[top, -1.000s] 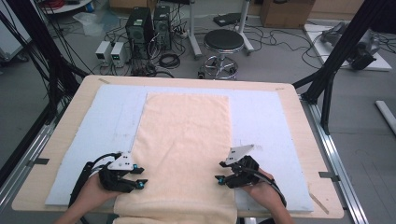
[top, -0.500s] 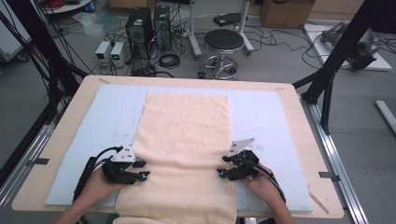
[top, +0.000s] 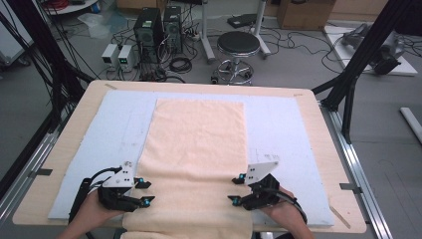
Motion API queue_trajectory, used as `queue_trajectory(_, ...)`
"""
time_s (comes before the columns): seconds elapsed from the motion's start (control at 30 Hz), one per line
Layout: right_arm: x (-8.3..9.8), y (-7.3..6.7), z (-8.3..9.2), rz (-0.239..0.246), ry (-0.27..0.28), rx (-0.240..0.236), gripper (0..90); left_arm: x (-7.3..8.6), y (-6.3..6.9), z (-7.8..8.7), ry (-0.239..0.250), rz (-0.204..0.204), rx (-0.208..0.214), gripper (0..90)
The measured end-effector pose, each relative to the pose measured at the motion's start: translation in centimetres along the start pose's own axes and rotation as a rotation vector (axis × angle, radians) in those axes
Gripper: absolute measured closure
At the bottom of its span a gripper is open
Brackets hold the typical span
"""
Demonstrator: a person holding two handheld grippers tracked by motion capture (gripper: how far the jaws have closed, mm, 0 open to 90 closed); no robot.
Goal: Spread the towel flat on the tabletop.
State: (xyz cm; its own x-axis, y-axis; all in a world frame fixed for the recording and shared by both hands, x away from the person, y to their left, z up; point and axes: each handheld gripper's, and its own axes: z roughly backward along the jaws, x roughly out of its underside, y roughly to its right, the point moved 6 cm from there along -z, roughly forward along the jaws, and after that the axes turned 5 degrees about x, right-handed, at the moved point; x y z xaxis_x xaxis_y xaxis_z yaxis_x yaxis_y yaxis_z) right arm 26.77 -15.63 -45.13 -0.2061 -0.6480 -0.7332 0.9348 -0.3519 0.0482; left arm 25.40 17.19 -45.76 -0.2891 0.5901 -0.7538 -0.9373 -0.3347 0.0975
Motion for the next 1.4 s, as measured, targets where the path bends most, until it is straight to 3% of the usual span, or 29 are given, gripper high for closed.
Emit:
queue_trajectory(0.07, -0.2, -1.5, -0.4, 0.027, -0.007, -0.042, 43.3, -0.1, 0.5, -0.5, -0.008, -0.012, 0.0, 51.7)
queue_trajectory(0.23, -0.1, -3.4, -2.7, 0.133, -0.079, -0.055, 39.3, 0.4, 1.9, -2.5, -0.113, -0.065, 0.038, 50.4)
queue_trajectory(0.3, 0.4, -3.9, -3.2, 0.163, -0.121, -0.061, 39.3, 0.5, 2.3, -2.5, -0.113, -0.078, 0.033, 49.9)
queue_trajectory(0.43, 0.5, -4.8, -3.1, 0.185, -0.122, -0.096, 38.3, 0.9, 3.1, -2.2, -0.117, -0.068, 0.043, 48.3)
queue_trajectory(0.5, 0.5, -4.7, -2.8, 0.174, -0.117, -0.095, 36.9, 0.9, 3.4, -2.0, -0.123, -0.078, 0.048, 47.2)
queue_trajectory(0.57, 0.2, -3.8, -2.4, 0.134, -0.078, -0.065, 35.1, 0.6, 3.4, -1.7, -0.101, -0.079, 0.042, 47.8)
queue_trajectory(0.83, -0.2, 1.4, -1.1, -0.001, -0.037, 0.091, 34.1, -0.9, 0.5, -1.1, 0.001, -0.022, -0.032, 43.0)
queue_trajectory(0.87, -0.1, 2.0, -1.1, -0.038, -0.04, 0.104, 34.1, -1.0, 0.1, -1.1, -0.002, -0.02, -0.038, 41.9)
queue_trajectory(0.93, 0.2, 2.7, -1.5, -0.062, -0.051, 0.102, 34.2, -1.1, -0.8, -1.1, 0.002, -0.01, -0.058, 41.5)
queue_trajectory(1.17, 1.2, 3.2, -2.9, -0.06, -0.155, 0.1, 34.2, 0.3, -3.2, -1.6, -0.042, 0.054, -0.073, 41.1)
queue_trajectory(1.2, 1.2, 3.1, -2.9, -0.061, -0.146, 0.104, 34.4, 0.7, -3.4, -1.6, -0.055, 0.063, -0.072, 41.1)
queue_trajectory(1.33, 1.8, 2.8, -2.6, -0.076, -0.118, 0.092, 35.1, 1.1, -3.2, -1.5, -0.034, 0.076, -0.063, 39.7)
queue_trajectory(1.4, 1.9, 2.6, -2.4, -0.088, -0.114, 0.09, 34.4, 1.1, -3.1, -1.5, -0.038, 0.062, -0.069, 38.7)
